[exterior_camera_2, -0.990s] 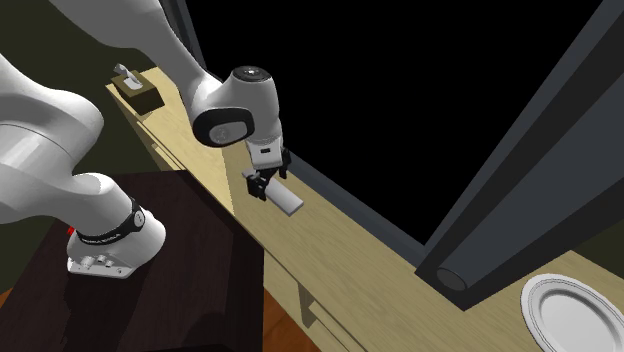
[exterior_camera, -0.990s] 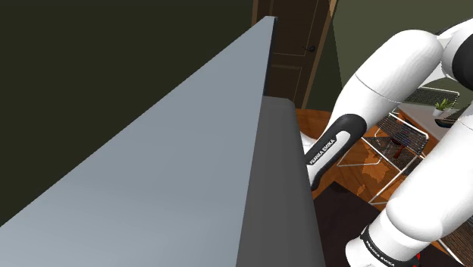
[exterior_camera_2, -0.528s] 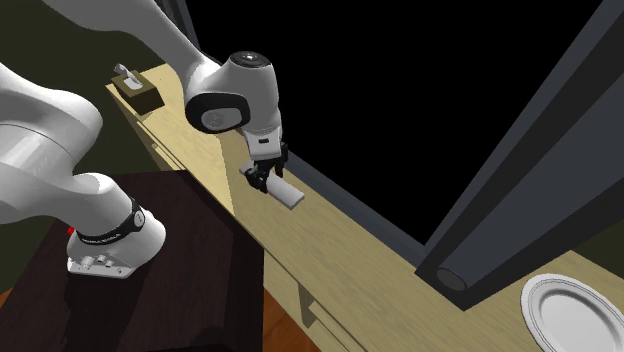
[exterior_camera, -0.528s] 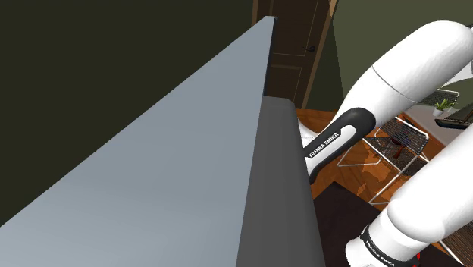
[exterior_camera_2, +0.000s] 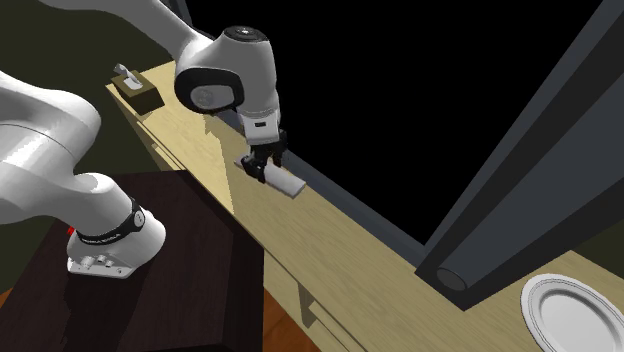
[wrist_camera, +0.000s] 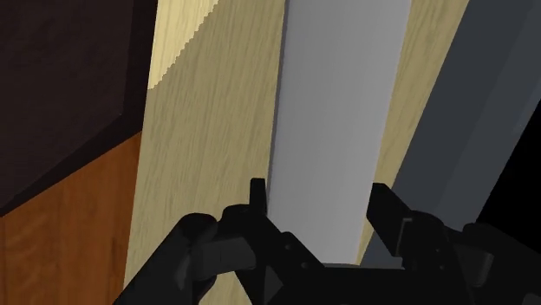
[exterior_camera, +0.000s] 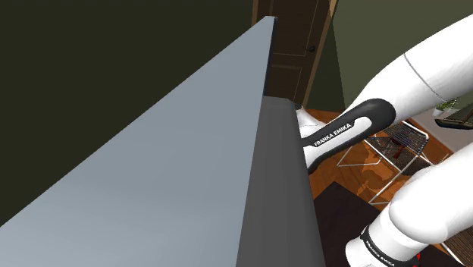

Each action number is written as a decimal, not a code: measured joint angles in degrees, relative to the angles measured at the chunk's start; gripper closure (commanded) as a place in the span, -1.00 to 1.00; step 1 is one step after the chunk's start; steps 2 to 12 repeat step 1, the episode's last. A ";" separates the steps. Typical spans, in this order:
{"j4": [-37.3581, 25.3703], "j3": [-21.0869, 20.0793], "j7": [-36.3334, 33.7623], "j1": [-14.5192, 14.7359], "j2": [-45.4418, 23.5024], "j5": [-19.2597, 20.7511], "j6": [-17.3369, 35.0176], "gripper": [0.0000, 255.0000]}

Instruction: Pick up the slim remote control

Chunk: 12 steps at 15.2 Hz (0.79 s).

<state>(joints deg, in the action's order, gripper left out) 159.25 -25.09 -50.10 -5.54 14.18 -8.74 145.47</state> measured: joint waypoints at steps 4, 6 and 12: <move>-0.08 0.16 0.24 0.18 0.74 -0.30 -0.80 1.00; -0.08 0.16 0.24 0.18 0.74 -0.30 -0.80 1.00; -0.08 0.16 0.24 0.18 0.74 -0.30 -0.80 1.00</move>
